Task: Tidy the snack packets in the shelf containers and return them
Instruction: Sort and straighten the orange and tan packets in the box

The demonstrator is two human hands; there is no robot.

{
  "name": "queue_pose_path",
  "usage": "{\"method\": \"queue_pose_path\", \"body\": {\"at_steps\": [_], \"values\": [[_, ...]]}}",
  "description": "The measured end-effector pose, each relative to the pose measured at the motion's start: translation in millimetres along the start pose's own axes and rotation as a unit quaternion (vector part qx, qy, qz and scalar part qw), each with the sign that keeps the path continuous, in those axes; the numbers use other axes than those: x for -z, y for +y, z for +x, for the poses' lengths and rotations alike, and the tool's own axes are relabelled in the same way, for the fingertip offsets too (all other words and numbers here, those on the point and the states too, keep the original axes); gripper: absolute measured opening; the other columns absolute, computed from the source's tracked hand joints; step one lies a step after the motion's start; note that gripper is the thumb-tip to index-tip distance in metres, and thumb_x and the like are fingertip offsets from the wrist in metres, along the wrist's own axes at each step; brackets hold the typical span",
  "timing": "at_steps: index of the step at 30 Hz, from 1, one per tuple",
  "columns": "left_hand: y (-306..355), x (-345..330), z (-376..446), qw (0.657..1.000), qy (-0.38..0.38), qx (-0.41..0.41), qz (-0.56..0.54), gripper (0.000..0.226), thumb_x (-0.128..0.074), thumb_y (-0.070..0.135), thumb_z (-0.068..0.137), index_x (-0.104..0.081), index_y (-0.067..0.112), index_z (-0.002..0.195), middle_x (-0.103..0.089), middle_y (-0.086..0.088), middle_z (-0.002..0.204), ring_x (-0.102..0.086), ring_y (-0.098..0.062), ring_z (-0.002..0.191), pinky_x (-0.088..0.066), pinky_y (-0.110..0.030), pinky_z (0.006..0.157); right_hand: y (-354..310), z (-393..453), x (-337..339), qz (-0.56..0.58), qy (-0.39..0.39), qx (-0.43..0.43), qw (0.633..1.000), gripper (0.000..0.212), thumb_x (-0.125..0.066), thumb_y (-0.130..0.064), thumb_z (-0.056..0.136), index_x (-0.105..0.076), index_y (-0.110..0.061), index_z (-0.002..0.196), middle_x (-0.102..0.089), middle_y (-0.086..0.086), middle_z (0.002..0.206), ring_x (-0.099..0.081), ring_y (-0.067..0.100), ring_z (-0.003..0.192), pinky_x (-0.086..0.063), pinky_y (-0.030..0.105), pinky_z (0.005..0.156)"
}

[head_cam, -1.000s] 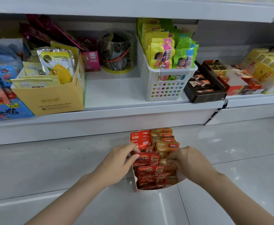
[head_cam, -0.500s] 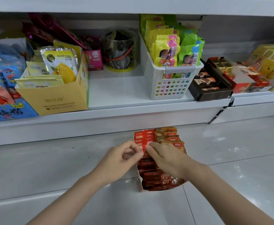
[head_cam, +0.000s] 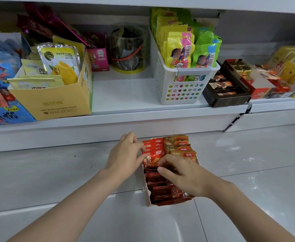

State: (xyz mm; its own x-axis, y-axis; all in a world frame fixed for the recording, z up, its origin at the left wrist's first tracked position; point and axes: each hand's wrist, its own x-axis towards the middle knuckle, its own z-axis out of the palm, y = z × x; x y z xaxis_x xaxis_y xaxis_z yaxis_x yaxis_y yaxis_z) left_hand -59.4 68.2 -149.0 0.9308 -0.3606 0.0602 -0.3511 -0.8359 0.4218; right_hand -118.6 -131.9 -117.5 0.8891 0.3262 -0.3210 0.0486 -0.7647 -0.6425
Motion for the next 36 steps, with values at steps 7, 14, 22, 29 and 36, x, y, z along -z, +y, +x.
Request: {"method": "queue_pose_path", "body": {"at_steps": [7, 14, 22, 29, 36], "values": [[2, -5, 8, 0.995, -0.045, 0.054, -0.067, 0.011, -0.074, 0.031, 0.087, -0.067, 0.024, 0.083, -0.047, 0.006, 0.099, -0.045, -0.012, 0.105, -0.039, -0.026, 0.085, 5, -1, -2, 0.064, 0.033, -0.002, 0.997, 0.016, -0.052, -0.050, 0.097, -0.055, -0.040, 0.109, -0.065, -0.022, 0.104, -0.060, -0.008, 0.099, -0.047, 0.020, 0.086], [4, 26, 6, 0.953, 0.003, 0.069, -0.295, 0.024, -0.053, 0.023, 0.101, -0.041, 0.033, 0.083, -0.067, 0.009, 0.068, -0.053, -0.002, 0.058, -0.044, -0.031, 0.063, 12, -6, -7, 0.228, 0.158, -0.046, 0.960, 0.052, -0.062, -0.046, 0.093, -0.031, -0.041, 0.134, -0.055, -0.009, 0.118, -0.073, 0.004, 0.086, -0.055, 0.017, 0.068], [21, 69, 19, 0.883, 0.015, 0.104, -0.457, 0.016, -0.052, 0.022, 0.102, -0.044, 0.023, 0.089, -0.076, -0.002, 0.079, -0.074, -0.015, 0.077, -0.060, -0.031, 0.064, 1, 5, 4, 0.219, 0.110, -0.033, 0.969, 0.044, -0.050, -0.066, 0.085, -0.058, -0.045, 0.123, -0.070, -0.022, 0.112, -0.069, -0.002, 0.098, -0.054, 0.023, 0.087], [26, 58, 11, 0.827, -0.002, 0.198, -0.526, 0.013, -0.056, 0.027, 0.099, -0.052, 0.016, 0.103, -0.074, -0.012, 0.102, -0.073, -0.020, 0.092, -0.060, -0.036, 0.078, -4, 0, 4, 0.303, 0.050, -0.071, 0.949, 0.037, -0.050, -0.057, 0.089, -0.074, -0.031, 0.101, -0.076, -0.012, 0.102, -0.072, 0.007, 0.096, -0.053, 0.034, 0.092], [30, 38, -7, 0.825, -0.101, 0.193, -0.522, 0.035, -0.071, 0.012, 0.089, -0.057, 0.015, 0.121, -0.077, -0.006, 0.102, -0.074, -0.022, 0.095, -0.059, -0.046, 0.088, -8, -1, 4, 0.341, 0.061, -0.088, 0.934, 0.031, -0.051, -0.057, 0.088, -0.075, -0.039, 0.096, -0.076, -0.010, 0.103, -0.073, 0.010, 0.095, -0.057, 0.030, 0.081]]}}
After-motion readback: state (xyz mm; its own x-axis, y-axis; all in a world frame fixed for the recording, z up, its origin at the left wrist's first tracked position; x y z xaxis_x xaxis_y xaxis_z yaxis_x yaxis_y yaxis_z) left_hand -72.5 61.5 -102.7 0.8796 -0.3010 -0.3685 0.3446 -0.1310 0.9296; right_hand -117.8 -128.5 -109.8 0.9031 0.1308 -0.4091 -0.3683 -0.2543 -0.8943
